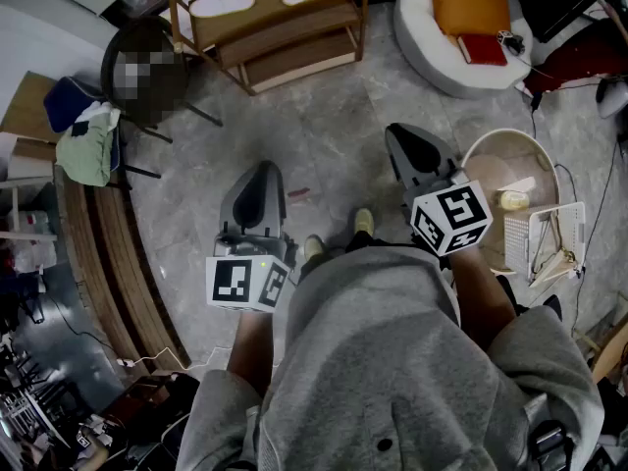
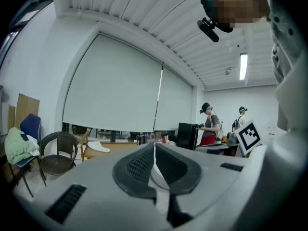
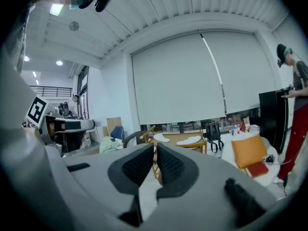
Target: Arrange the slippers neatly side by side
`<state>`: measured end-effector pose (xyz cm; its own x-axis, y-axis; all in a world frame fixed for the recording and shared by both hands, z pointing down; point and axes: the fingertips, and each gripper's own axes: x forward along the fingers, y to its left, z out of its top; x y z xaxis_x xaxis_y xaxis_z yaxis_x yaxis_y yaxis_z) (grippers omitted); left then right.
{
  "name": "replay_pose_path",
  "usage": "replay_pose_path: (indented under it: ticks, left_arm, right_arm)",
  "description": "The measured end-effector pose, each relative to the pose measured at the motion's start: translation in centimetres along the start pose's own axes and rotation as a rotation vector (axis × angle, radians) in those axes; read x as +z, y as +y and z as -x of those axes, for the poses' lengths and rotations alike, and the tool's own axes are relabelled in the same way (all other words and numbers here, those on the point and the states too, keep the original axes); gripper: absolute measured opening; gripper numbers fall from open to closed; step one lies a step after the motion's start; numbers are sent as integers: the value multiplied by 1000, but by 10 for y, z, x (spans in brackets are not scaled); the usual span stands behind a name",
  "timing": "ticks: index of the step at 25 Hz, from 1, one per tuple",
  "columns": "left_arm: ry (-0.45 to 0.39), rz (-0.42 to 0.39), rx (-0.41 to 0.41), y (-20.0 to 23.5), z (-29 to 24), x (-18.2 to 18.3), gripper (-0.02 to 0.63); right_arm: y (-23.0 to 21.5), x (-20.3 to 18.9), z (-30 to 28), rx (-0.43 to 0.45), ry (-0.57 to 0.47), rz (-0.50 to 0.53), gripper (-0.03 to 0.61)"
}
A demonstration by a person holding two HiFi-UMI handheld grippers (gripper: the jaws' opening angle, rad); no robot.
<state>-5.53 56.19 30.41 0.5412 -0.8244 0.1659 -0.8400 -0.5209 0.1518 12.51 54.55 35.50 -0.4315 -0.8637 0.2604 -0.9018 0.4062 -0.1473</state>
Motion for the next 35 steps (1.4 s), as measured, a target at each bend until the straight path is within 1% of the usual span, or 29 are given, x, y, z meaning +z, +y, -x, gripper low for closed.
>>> replay_pose_path:
  ticks: [3, 7, 10, 15, 20, 24, 27, 31, 35]
  left_arm:
    - [-5, -3, 4, -9, -12, -2, 23]
    - [-15, -1, 10, -15, -18, 0, 23]
    - [-17, -7, 15, -16, -15, 1, 23]
    - [-2, -14, 34, -14, -11, -7, 23]
    - [5, 17, 46, 1, -13, -10, 23]
    - [12, 38, 36, 12, -24, -11, 23]
    - [17, 40, 19, 20, -38, -9, 23]
    - [21, 38, -1, 30, -61, -5, 23]
    - [32, 41, -4, 47, -81, -3, 23]
  right_arm:
    - [-13, -1, 0, 8, -5, -2, 35]
    - [-25, -2, -1, 13, -10, -46, 35]
    - [-25, -1, -3, 27, -18, -64, 35]
    - [-20, -3, -8, 58, -15, -54, 35]
    - [-11, -1, -22, 80, -2, -24, 35]
    - [-11, 2, -35, 85, 8, -16, 35]
    - [-14, 4, -46, 80, 17, -6, 35]
    - [-25, 3, -65, 71, 31, -22, 35]
    - [-32, 5, -92, 71, 49, -26, 35]
